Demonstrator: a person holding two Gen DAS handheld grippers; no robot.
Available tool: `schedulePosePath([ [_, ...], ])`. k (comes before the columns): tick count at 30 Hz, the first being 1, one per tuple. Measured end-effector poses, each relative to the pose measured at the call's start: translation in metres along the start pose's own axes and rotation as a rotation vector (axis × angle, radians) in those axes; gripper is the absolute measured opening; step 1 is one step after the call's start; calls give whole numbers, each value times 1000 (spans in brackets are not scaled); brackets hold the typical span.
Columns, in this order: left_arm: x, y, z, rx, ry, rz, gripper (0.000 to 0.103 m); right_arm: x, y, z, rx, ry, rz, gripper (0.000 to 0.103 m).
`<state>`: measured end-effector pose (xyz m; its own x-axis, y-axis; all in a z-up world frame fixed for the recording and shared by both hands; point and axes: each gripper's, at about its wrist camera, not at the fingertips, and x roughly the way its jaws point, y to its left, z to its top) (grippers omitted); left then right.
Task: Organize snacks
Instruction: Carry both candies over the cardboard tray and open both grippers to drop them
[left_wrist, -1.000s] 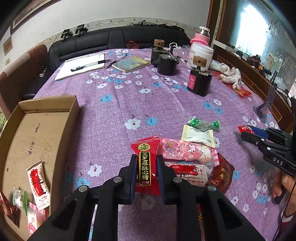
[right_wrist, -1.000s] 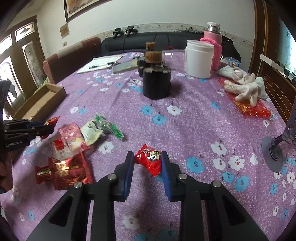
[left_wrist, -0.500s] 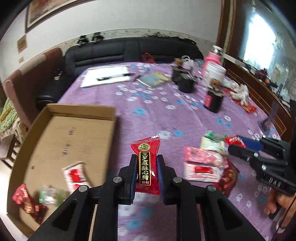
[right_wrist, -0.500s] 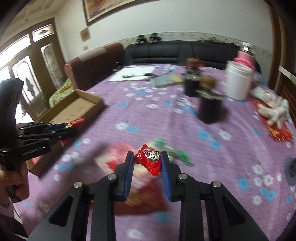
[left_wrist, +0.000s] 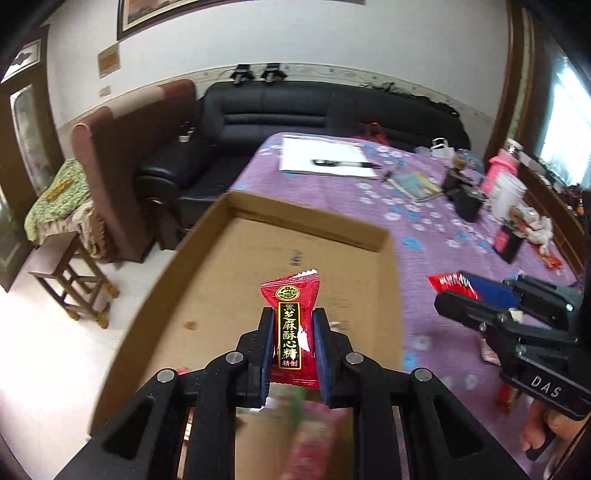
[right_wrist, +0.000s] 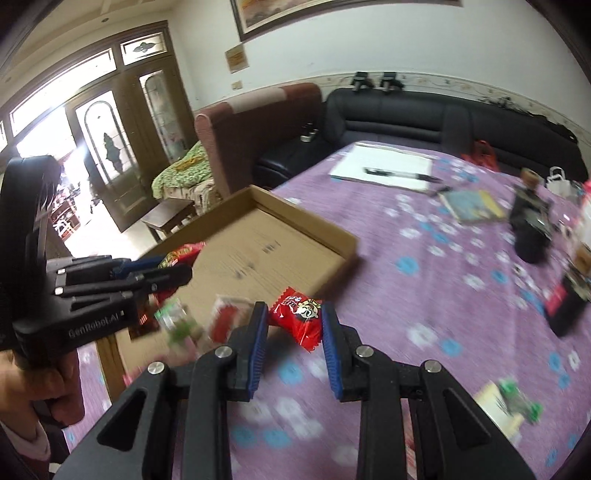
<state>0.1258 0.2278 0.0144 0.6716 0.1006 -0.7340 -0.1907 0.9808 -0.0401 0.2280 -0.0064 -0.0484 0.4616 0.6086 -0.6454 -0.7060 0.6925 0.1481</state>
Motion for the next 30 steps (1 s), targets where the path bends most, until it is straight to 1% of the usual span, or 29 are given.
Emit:
schedulePosePath([
  [3, 9, 12, 2, -13, 17, 16, 21, 21, 14, 16, -12, 9, 19, 28],
  [6, 17, 20, 3, -26, 29, 19, 21, 39, 26, 24, -35, 29, 26, 28],
  [14, 36, 26, 4, -30, 58, 38, 21, 71, 37, 26, -52, 71, 12, 28],
  [20, 42, 25, 4, -26, 66, 69, 21, 81, 39, 28, -53, 94, 7, 28],
  [22, 43, 25, 5, -26, 68, 80, 21, 85, 39, 28, -56, 101, -7, 28],
  [24, 44, 23, 5, -20, 75, 100, 21, 85, 38, 27, -50, 100, -18, 32],
  [25, 44, 23, 5, -17, 76, 108, 23, 86, 37, 26, -50, 102, -29, 38],
  [26, 44, 23, 5, -18, 79, 121, 26, 85, 37, 26, -50, 101, -30, 43],
  [27, 44, 23, 5, -18, 84, 132, 43, 85, 37, 25, -49, 99, -25, 46],
  [28, 43, 22, 6, -15, 83, 159, 55, 84, 35, 25, -49, 100, -26, 48],
  [29, 42, 23, 6, -14, 78, 178, 62, 83, 35, 25, -46, 99, -25, 53],
  [30, 41, 24, 6, -15, 72, 200, 75, 81, 33, 26, -39, 91, -33, 55],
])
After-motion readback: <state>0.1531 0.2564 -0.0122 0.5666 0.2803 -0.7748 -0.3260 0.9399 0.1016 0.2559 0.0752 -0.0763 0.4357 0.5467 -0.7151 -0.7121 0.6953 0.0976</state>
